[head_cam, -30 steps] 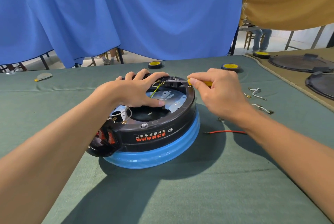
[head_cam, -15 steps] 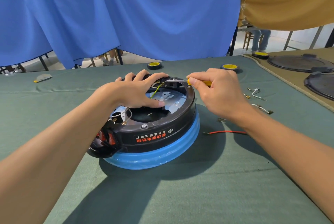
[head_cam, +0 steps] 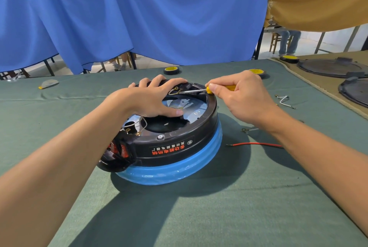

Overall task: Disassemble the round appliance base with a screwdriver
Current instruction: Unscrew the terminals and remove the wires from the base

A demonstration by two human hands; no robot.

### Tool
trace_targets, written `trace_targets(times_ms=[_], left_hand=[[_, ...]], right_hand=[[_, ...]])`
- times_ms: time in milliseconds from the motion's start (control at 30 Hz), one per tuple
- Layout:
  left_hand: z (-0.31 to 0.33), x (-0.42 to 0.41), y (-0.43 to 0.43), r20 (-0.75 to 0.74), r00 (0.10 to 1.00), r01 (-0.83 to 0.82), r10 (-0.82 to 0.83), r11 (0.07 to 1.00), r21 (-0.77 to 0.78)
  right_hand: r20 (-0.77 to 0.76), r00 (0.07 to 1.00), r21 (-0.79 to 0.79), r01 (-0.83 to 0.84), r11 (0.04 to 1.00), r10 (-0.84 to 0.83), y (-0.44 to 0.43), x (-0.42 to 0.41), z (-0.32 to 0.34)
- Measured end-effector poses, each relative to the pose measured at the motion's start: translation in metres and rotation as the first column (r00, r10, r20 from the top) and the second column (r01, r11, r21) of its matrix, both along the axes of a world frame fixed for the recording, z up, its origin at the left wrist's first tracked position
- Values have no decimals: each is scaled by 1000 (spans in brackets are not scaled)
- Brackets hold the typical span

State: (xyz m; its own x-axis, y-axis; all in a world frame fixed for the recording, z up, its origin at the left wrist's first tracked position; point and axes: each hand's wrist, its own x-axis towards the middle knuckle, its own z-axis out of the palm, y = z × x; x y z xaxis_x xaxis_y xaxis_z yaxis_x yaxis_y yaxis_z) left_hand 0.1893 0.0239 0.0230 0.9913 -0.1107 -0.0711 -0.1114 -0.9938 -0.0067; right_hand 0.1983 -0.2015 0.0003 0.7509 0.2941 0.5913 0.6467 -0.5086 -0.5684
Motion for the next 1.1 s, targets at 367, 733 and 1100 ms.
trace_targets(times_ms=[367,733,1100], left_hand=[[0,-11,-4,115,993,27,-11,990,-140],[13,-20,-11,245,961,106,-130,988,108],[2,-15,-17,218,951,148,-221,940,308]], right_hand=[[-21,992,233,128,964,-126,-5,-10,-8],[-21,992,268,123,956,-121,-8,-9,-8],[-363,932,318,136,938,-12,-21,6,-2]])
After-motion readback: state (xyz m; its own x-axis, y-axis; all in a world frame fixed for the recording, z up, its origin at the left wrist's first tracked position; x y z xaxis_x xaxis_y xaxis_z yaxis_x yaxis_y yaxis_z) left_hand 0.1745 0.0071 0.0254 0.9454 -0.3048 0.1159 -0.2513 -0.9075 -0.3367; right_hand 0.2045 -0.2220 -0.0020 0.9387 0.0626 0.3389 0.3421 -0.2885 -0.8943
